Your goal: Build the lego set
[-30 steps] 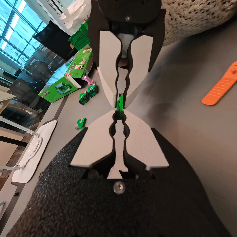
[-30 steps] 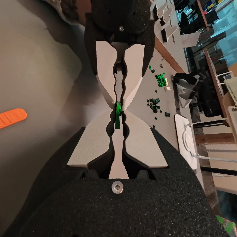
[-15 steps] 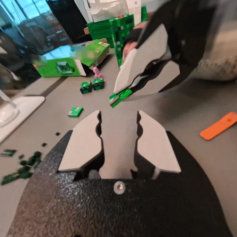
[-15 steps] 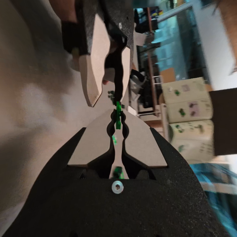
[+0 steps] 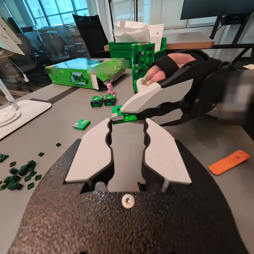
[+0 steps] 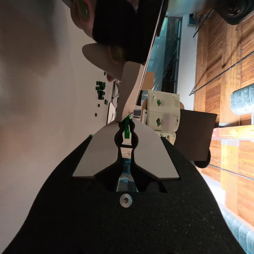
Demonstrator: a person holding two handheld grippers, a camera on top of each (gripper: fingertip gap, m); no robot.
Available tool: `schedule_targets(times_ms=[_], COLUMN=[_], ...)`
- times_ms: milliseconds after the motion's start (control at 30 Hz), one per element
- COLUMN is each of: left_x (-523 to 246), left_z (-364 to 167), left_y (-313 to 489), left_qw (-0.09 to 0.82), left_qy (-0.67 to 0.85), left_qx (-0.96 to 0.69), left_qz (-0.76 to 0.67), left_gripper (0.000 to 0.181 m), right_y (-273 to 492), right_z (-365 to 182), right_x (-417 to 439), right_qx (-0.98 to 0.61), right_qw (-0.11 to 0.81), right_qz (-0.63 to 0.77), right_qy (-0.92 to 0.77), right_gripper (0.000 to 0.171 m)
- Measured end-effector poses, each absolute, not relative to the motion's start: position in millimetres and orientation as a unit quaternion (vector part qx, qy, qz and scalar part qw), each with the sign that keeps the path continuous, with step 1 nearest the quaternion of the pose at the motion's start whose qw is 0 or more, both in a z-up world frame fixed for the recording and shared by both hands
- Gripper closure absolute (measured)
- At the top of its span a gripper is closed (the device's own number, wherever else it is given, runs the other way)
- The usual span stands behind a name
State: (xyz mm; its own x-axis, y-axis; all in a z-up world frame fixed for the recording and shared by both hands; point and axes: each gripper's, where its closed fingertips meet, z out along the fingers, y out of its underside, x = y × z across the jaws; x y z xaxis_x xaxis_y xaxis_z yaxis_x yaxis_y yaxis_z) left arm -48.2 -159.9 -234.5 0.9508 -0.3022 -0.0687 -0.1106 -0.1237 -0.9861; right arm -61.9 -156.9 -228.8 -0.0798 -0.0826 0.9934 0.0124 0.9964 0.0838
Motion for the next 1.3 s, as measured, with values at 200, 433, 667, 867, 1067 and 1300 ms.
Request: schedule_targets(times_ms=[200,433,667,867,1067,1300], left_x=[-55.0,-50.9,-31.2,-21.3,-14.7,-12.9], left_z=[-236.7,-232.9,-232.3,-221.2,-215.3,-214.3], left_y=[-160.1,-159.3,-168.7,-187.2,-191.0,-192.7], left_qw=[0.646,0.657,0.632,0.601,0.602,0.602], left_qy=[0.136,0.138,0.154,0.154,0.161,0.164], left_qx=[-0.75,-0.74,-0.728,-0.674,-0.657,-0.648], left_qz=[-0.044,-0.049,-0.218,-0.4,-0.423,-0.436], left_gripper=[0.15,0.145,0.118,0.137,0.127,0.143], right_y=[-154.6,-152.5,-177.6,-192.9,-198.9,-202.8], right_z=[-230.6,-230.3,-227.0,-207.0,-208.4,-208.3], right_x=[-61.4,-61.3,-49.5,-37.8,-35.4,-34.6], right_qx=[0.034,0.005,0.029,0.012,0.026,0.033], right_qw=[0.678,0.675,0.663,0.637,0.633,0.633], right_qz=[-0.052,-0.025,0.104,0.223,0.224,0.222], right_qy=[-0.733,-0.738,-0.741,-0.738,-0.741,-0.741], right_gripper=[0.165,0.165,0.165,0.165,0.165,0.165])
